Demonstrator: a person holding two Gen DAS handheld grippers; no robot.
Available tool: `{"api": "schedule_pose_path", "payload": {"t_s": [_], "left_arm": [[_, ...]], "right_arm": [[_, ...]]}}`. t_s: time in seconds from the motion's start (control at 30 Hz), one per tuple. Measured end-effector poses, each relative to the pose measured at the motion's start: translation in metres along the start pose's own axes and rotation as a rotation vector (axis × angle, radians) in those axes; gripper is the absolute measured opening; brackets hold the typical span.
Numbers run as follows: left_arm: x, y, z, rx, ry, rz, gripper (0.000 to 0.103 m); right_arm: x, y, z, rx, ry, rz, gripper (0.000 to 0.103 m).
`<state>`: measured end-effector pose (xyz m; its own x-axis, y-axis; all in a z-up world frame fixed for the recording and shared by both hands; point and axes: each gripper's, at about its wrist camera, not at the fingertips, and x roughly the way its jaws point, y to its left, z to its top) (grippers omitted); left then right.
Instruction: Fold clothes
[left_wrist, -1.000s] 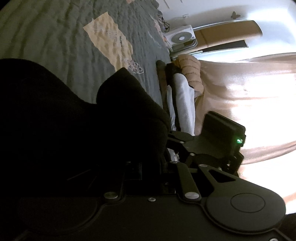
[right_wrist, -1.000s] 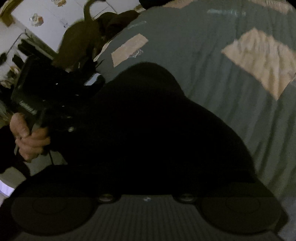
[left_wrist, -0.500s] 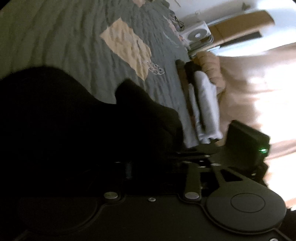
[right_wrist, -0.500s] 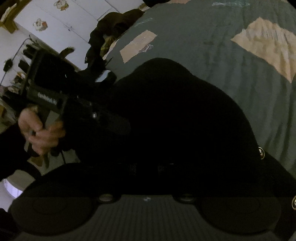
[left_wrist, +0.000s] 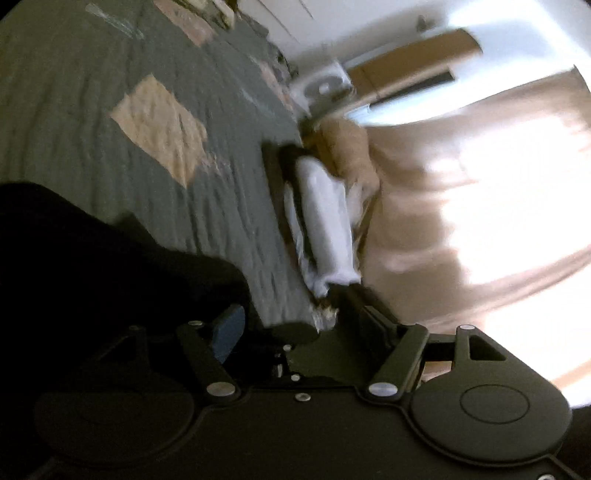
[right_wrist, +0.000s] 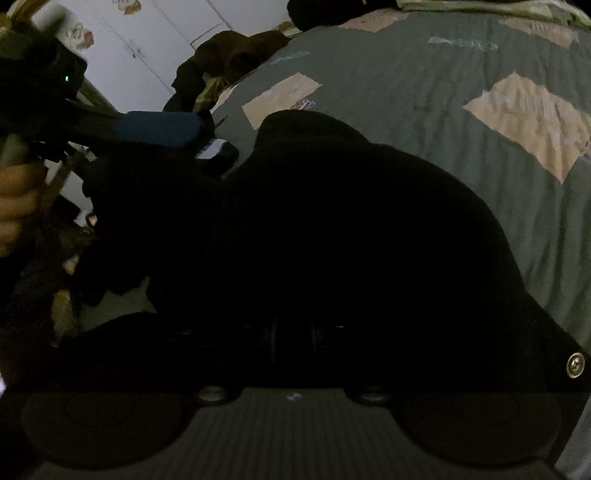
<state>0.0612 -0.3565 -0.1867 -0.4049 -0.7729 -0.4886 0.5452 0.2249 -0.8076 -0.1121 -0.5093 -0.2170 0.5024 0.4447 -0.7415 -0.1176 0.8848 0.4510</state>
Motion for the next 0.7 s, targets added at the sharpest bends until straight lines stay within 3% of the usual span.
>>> {"api": "schedule_pose_path", "payload": {"t_s": [0.17,0.33,0.43,0.6,0.67,0.7], "left_arm": [[0.045,0.04,0.003,-0.069,0.073,0.231,0.057],[0.081,0.03,0.004,0.158,0.22,0.522,0.055],[0.099,0.035,0.0,0.21,0.276,0.601,0.057],[0.124,0.056,-0.009,0.18,0.311,0.608,0.06],[0.133,0.058,-0.015,0.204,0.331,0.618,0.058],[0.136,0.057,-0.017,0.212,0.334,0.612,0.049]], "right_arm": [[0.001,0.006,-0.009,-0.026,-0.005,-0.03,0.016],[0.008,0.008,-0.019,-0.014,-0.012,-0.038,0.016],[0.014,0.011,-0.023,-0.017,-0.01,-0.041,0.016],[0.022,0.01,-0.029,-0.017,0.004,-0.052,0.016],[0.022,0.01,-0.032,-0.021,0.009,-0.053,0.015],[0.022,0.01,-0.033,-0.024,0.012,-0.053,0.015]]}}
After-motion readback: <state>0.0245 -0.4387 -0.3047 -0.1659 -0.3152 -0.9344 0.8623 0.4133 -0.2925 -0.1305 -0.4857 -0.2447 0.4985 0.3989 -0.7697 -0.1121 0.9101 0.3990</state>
